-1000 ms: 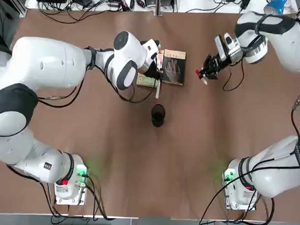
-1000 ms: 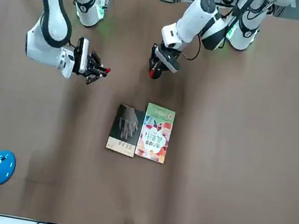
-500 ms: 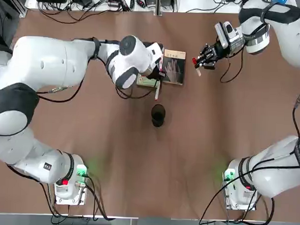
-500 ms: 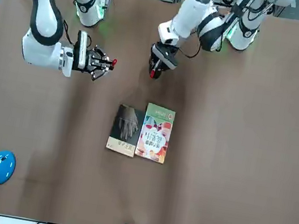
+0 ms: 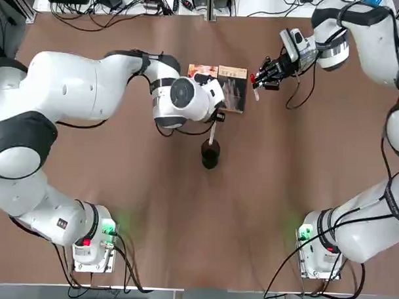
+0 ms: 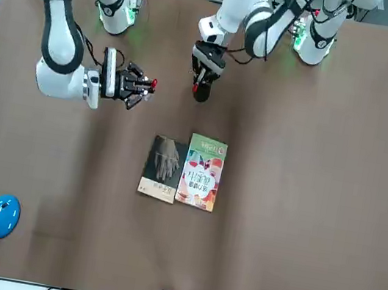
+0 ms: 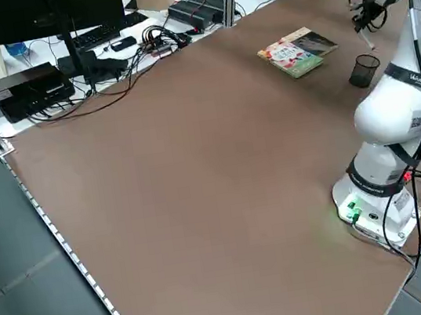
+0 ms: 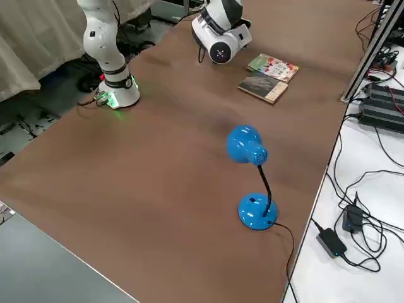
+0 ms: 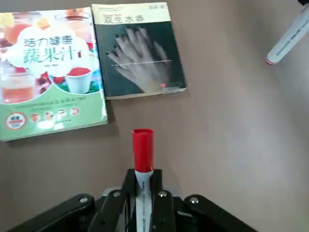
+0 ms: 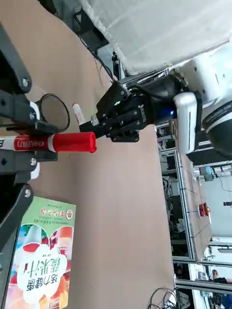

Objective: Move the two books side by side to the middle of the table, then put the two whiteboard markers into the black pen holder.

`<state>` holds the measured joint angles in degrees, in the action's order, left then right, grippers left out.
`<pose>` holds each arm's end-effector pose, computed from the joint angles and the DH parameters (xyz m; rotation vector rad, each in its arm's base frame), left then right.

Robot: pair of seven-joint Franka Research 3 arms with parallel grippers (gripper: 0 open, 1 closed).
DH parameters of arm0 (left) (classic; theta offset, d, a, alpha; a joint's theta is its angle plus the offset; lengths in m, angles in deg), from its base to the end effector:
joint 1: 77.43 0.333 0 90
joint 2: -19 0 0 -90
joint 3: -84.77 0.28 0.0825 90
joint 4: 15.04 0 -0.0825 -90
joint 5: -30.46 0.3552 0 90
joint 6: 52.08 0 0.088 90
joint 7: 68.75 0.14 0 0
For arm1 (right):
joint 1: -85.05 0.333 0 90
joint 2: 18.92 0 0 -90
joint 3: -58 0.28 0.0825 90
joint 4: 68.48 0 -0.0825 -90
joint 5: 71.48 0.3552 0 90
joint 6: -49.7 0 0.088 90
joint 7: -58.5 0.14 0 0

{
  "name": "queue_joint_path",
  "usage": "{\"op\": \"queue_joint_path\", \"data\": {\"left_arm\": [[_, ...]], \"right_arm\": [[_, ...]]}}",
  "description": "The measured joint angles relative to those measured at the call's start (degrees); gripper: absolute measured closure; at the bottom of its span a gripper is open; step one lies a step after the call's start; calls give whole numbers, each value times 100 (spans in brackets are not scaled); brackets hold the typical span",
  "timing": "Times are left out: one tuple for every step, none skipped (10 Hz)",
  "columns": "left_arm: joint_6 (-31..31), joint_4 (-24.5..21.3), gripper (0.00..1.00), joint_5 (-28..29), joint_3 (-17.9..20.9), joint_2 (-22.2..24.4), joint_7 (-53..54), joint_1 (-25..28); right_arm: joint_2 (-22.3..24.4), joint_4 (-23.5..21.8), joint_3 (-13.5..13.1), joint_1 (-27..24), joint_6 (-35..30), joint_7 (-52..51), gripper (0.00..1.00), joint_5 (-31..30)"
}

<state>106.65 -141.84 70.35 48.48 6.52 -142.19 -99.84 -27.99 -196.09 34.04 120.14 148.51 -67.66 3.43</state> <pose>0.2756 -0.4901 0.2918 2.7958 -0.4342 0.5580 0.4477 0.2108 0.2923 -1.3315 -1.4942 -0.7386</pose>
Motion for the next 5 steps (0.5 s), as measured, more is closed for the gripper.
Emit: {"op": "queue_joint_path", "data": {"left_arm": [[-212, -1, 83, 603, 0, -33, -577, -37], [-467, 22, 83, 1198, 0, -106, -1173, -91], [-779, 104, 83, 1658, -1, -238, -1680, -192], [-1062, 268, 83, 1937, -2, -416, -2040, -311], [-1264, 433, 83, 2007, -2, -585, -2177, -422]], "right_arm": [[-132, 90, -2, 0, -16, -93, 83, 24], [-226, 176, -2, 0, -40, -150, 83, 33], [-294, 244, -2, 1, -76, -178, 83, 35], [-347, 285, -1, 2, -114, -252, 83, 36], [-386, 292, -1, 4, -134, -336, 83, 36]]}}
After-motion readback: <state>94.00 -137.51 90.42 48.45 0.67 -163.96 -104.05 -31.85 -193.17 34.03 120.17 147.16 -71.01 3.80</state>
